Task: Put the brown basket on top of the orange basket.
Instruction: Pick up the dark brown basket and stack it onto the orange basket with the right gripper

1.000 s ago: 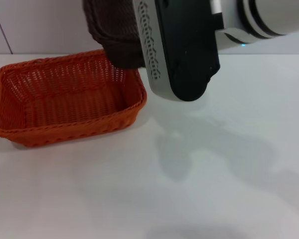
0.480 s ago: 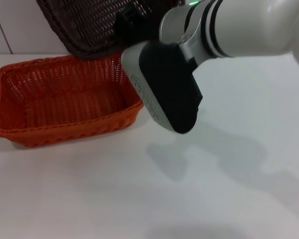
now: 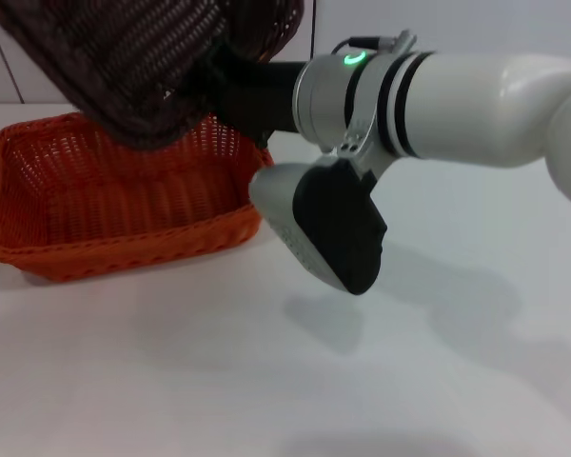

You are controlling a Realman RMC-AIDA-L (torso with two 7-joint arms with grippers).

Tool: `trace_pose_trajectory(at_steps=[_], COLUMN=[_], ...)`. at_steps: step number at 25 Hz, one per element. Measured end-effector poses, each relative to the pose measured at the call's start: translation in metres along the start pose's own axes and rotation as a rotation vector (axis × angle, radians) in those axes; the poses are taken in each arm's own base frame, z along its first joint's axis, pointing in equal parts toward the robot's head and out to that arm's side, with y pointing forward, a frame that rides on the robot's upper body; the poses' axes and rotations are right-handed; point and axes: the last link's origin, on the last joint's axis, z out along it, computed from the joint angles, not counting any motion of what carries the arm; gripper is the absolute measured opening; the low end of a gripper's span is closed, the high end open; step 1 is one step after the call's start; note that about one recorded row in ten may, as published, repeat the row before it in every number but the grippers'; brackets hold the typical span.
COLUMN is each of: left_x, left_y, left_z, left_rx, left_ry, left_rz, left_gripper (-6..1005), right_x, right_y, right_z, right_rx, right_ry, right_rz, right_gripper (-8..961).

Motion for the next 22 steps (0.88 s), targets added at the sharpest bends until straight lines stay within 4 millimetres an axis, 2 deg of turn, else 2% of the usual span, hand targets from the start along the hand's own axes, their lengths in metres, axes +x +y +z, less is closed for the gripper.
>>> trace_pose_trajectory(at_steps=[5, 10, 13, 14, 18, 22], left_x=[-0.001, -0.002, -0.003, -0.004, -0.004, -0.008], left_y=[0.0, 0.0, -0.001, -0.004, -0.005, -0.006], left_z=[0.001, 0.0, 0.0, -0.003, -0.003, -0.007], left_rx=[0.002, 0.005, 0.007, 0.014, 0.015, 0.016], left_ry=[-0.009, -0.018, -0.021, -0.025, -0.027, -0.044], left_rz=[-0.003, -0.017, -0.034, -0.098, -0.105, -0.103], left_gripper=[776, 776, 776, 776, 776, 776], right_x=[-0.001, 0.004, 0.013, 0.016, 0.024, 0.038], right_y=[0.013, 0.017, 0.017, 0.016, 0.013, 0.016], right_z=[0.003, 0.002, -0.005, -0.009, -0.026, -0.035], right_rx=[0.016, 0.05, 0.071, 0.076, 0.073, 0.049], right_ry=[-0.026, -0.036, -0.043, -0.057, -0.129, -0.163], right_rz=[-0.032, -0.064, -0.099, -0.115, -0.127, -0.132], right_gripper=[146, 150, 152, 153, 156, 160])
